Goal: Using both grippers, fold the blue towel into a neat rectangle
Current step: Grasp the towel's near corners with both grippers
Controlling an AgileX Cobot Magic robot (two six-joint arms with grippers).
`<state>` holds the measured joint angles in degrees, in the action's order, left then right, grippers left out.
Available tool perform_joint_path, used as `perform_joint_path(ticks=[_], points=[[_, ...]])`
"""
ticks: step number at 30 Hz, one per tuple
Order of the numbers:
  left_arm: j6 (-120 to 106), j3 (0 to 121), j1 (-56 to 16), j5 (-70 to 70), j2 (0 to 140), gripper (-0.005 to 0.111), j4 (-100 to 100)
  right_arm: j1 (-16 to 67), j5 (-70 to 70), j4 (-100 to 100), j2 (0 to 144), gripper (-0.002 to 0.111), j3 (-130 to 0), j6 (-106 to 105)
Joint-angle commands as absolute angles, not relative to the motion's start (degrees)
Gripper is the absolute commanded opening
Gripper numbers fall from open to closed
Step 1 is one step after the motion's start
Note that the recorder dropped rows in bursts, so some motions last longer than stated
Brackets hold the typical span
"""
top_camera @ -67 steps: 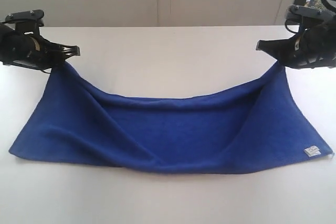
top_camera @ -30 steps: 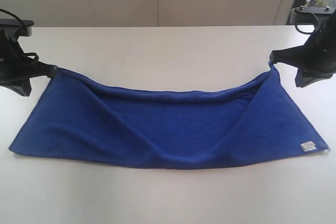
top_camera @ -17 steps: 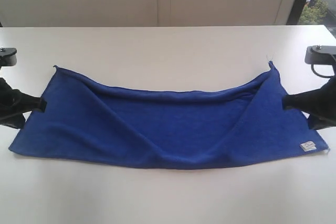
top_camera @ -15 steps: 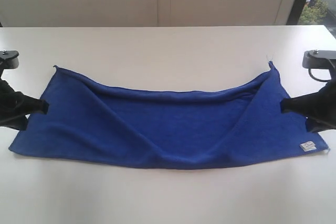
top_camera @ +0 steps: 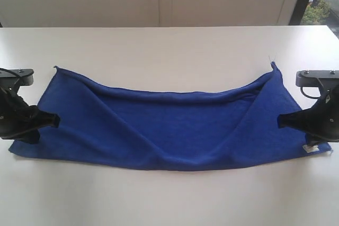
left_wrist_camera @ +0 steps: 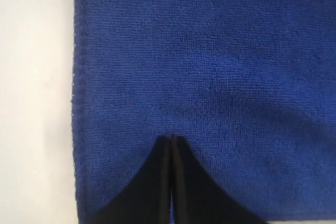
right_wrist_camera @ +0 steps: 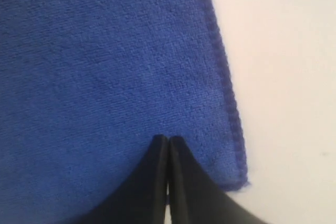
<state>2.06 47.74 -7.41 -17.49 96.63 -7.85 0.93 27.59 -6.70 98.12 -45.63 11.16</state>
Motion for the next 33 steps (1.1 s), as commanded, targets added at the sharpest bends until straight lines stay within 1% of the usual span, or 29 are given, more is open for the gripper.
perform_joint_path(ticks=[1,11,17,24,33], points=[[1.2,47.4,-7.5,-18.6,98.0,0.0,-8.5,0.5,27.1,-9.1,99.7,0.0,-45.5,13.5],[2.0,47.2,-7.4,-26.3,98.1,0.0,-3.5,0.5,30.0,-14.1,101.3,0.0,-43.4,19.2],[9.5,45.5,-7.4,-28.4,98.1,0.0,4.0,0.5,36.4,-17.4,101.3,0.0,-43.3,21.8],[9.5,45.2,-7.4,-31.5,98.1,0.0,4.1,0.5,43.7,-17.6,101.3,0.0,-43.3,21.9],[9.1,45.2,-7.4,-37.8,98.1,0.0,4.3,0.5,44.4,-17.6,101.2,0.0,-40.4,21.9]])
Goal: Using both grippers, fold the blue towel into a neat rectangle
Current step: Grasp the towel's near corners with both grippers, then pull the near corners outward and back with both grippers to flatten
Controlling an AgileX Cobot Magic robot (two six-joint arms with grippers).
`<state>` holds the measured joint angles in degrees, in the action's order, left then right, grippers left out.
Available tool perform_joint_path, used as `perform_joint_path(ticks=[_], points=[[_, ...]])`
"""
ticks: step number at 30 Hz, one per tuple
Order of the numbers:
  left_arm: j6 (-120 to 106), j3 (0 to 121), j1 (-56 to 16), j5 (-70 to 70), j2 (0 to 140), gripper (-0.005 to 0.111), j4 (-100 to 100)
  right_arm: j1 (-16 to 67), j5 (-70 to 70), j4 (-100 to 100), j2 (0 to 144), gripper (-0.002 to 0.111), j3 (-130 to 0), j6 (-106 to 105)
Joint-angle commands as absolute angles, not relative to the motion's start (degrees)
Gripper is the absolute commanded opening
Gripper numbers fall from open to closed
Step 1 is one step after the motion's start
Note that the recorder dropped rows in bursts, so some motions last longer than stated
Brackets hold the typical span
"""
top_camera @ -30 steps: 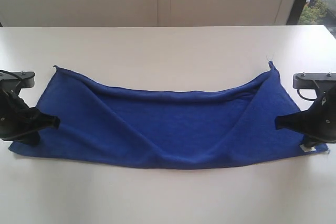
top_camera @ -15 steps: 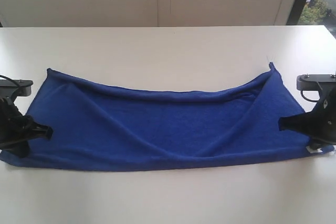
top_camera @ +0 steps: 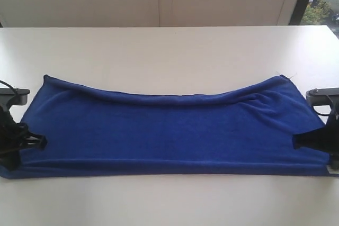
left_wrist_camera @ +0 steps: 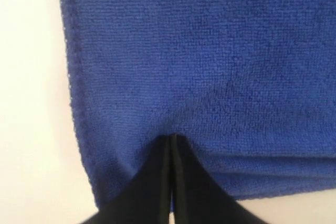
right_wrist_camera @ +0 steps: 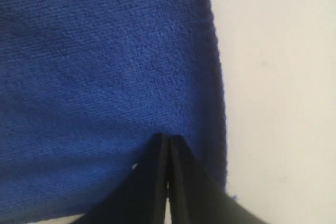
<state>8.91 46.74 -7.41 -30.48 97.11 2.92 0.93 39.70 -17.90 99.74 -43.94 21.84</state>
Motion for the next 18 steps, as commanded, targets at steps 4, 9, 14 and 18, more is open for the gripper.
perform_joint_path(ticks=[4,9,14,18], points=[[8.7,45.2,-7.4,-39.8,98.1,0.0,4.3,0.5,44.2,-17.6,99.0,0.0,-39.9,21.9],[8.7,48.6,-7.4,-41.1,94.6,0.0,4.3,0.5,41.5,-17.6,90.2,0.0,-41.1,21.9],[8.7,52.7,-7.4,-41.4,90.2,0.0,3.7,0.7,41.0,-17.1,85.3,0.0,-44.9,21.9],[8.9,58.6,-7.4,-36.5,88.4,0.0,3.7,0.7,38.7,-13.5,85.3,0.0,-51.6,19.1]])
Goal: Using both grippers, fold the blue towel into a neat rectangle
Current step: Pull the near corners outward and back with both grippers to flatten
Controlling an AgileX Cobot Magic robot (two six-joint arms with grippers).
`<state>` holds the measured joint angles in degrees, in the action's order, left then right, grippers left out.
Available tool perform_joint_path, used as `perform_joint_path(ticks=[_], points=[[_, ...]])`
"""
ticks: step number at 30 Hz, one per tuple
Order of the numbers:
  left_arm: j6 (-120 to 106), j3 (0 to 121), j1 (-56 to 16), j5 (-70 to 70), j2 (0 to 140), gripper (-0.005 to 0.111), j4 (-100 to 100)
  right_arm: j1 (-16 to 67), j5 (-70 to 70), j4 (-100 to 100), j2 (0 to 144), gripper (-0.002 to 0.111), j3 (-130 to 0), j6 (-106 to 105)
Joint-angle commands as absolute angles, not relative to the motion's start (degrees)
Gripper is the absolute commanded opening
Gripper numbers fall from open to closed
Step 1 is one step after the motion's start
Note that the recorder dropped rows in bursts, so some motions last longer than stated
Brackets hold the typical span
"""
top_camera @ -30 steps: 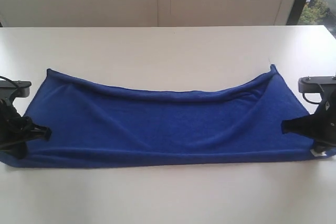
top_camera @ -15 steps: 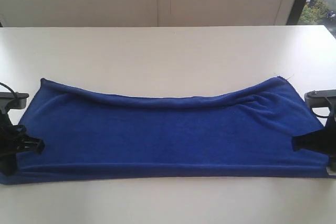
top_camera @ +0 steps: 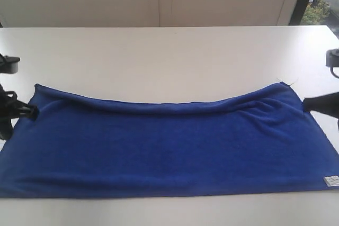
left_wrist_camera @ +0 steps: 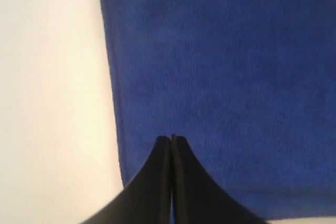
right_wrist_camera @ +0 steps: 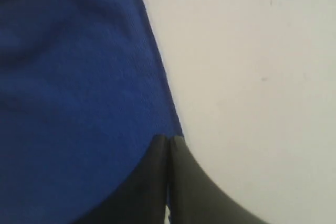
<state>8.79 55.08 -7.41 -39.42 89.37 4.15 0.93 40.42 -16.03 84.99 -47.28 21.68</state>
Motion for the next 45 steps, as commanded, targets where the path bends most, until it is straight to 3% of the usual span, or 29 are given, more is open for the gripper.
perform_joint_path(ticks=[1,7,14,27,45], points=[[9.2,60.1,-7.4,-33.7,89.1,0.0,3.7,0.7,37.8,-13.3,86.5,0.0,-54.1,19.0],[9.3,71.7,-7.4,-30.7,100.3,0.0,3.9,0.7,37.7,-9.6,99.4,0.0,-67.3,13.5],[9.3,83.0,-6.3,-31.9,114.7,0.0,6.8,0.7,35.3,-9.6,106.3,0.0,-72.1,12.2],[10.8,83.4,-5.9,-27.0,119.0,0.0,10.4,0.7,32.8,-9.5,108.3,0.0,-72.1,11.8],[11.0,83.4,-5.9,-25.6,120.6,0.0,10.3,0.6,17.8,-9.5,119.4,0.0,-74.9,11.7]])
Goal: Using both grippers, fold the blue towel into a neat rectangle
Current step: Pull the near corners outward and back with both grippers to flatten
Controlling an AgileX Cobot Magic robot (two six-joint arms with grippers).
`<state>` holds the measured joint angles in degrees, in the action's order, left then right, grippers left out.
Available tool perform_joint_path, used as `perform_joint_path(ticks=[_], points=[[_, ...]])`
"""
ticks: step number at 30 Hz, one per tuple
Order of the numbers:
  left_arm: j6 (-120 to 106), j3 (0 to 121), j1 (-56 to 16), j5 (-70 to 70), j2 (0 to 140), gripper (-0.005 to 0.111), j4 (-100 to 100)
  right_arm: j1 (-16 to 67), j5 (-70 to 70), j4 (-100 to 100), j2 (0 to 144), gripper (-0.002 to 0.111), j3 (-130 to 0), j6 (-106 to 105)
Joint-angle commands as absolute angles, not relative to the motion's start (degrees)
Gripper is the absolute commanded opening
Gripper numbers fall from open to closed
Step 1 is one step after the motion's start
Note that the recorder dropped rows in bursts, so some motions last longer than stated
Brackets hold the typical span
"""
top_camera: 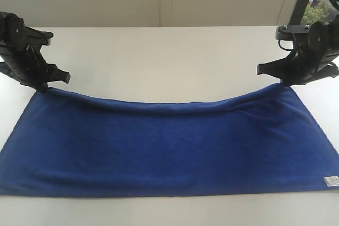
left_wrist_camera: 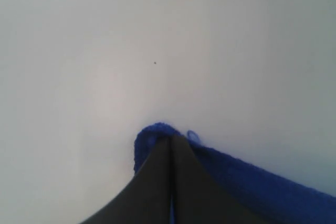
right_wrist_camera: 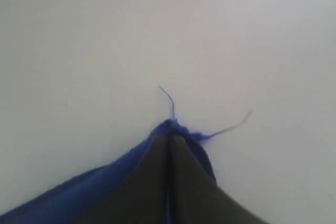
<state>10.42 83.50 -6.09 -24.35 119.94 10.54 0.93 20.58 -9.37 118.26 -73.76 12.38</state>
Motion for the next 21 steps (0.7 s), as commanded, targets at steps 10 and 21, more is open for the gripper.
perform_joint_path(ticks=[10,21], points=[[11.0,83.4,-5.9,-25.5,120.6,0.0,10.3,0.2,15.9,-10.8,121.4,0.0,-74.9,11.7],[14.2,83.4,-5.9,-25.2,120.6,0.0,10.3,-0.1,14.0,-11.5,122.5,0.0,-74.9,12.2]])
